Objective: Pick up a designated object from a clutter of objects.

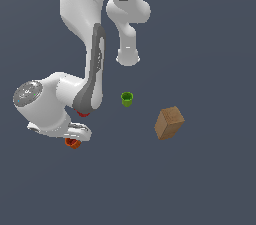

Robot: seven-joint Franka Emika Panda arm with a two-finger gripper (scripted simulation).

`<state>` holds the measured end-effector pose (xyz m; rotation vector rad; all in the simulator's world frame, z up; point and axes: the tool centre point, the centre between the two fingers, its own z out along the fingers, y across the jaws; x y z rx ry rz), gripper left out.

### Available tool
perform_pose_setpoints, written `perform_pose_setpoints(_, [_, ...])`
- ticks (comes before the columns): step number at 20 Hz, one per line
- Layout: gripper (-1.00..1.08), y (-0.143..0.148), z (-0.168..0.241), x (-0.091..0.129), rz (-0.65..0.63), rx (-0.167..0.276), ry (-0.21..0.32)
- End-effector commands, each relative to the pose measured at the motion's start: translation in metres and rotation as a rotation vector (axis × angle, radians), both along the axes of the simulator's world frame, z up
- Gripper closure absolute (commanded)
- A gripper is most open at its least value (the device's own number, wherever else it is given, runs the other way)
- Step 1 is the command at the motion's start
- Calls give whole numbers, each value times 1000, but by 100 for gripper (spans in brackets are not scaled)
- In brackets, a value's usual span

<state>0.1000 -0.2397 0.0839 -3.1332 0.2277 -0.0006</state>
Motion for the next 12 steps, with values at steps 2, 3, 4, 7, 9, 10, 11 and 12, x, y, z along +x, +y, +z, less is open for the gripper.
perform_pose_setpoints(2, [-92, 0, -14, -1, 0, 0, 1])
perform_pose_setpoints(3, [-92, 0, -20, -1, 0, 0, 1])
perform_pose_setpoints(4, [-92, 0, -26, -1, 0, 0, 1])
perform_pose_setpoints(7, [-92, 0, -40, -1, 0, 0, 1])
perform_pose_setpoints(9, [-92, 0, -45, -1, 0, 0, 1])
perform_pose_setpoints(10, [-92, -1, -46, -1, 0, 0, 1])
perform_pose_setpoints(11, [-92, -1, -47, 0, 0, 0, 1])
perform_pose_setpoints(12, [-92, -1, -46, 0, 0, 0, 1])
